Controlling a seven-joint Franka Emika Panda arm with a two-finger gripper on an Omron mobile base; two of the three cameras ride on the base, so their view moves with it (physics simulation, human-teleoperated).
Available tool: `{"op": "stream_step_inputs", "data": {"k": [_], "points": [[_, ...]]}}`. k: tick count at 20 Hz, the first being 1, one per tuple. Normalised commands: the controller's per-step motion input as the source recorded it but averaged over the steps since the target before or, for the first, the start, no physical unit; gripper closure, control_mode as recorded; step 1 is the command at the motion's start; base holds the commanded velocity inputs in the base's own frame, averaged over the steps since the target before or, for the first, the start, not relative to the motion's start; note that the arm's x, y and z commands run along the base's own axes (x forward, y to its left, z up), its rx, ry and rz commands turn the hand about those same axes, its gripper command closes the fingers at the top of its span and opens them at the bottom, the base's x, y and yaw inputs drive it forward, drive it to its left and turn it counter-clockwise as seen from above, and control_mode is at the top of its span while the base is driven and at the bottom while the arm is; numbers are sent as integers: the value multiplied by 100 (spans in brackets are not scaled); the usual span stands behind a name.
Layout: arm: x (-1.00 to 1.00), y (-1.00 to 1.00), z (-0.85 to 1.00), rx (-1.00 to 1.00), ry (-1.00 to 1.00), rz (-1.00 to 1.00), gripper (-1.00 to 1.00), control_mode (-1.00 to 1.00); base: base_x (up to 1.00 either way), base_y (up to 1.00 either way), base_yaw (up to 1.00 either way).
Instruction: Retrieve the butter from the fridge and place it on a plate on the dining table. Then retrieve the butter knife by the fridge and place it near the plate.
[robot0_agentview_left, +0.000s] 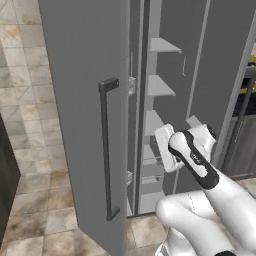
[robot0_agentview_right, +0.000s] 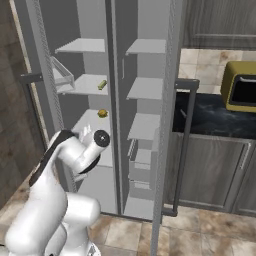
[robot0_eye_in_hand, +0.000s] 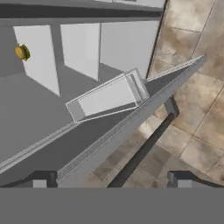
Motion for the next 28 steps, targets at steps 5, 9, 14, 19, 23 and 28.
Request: {"op": "stream_step_inputs", "data": {"k": [5, 9, 14, 19, 23, 28], "points": [[70, 22, -13, 21, 13, 5, -100, -100, 0, 0, 0], [34, 37, -13, 1, 4, 8, -100, -100, 0, 0, 0], [16, 54, -13, 0, 1, 5, -100, -100, 0, 0, 0], [17, 58, -15, 0, 5, 6, -100, -100, 0, 0, 0], [4, 60, -13, 0, 10, 9, -100, -100, 0, 0, 0], [-29, 74, -7, 0, 16, 10, -100, -100, 0, 0, 0]]}}
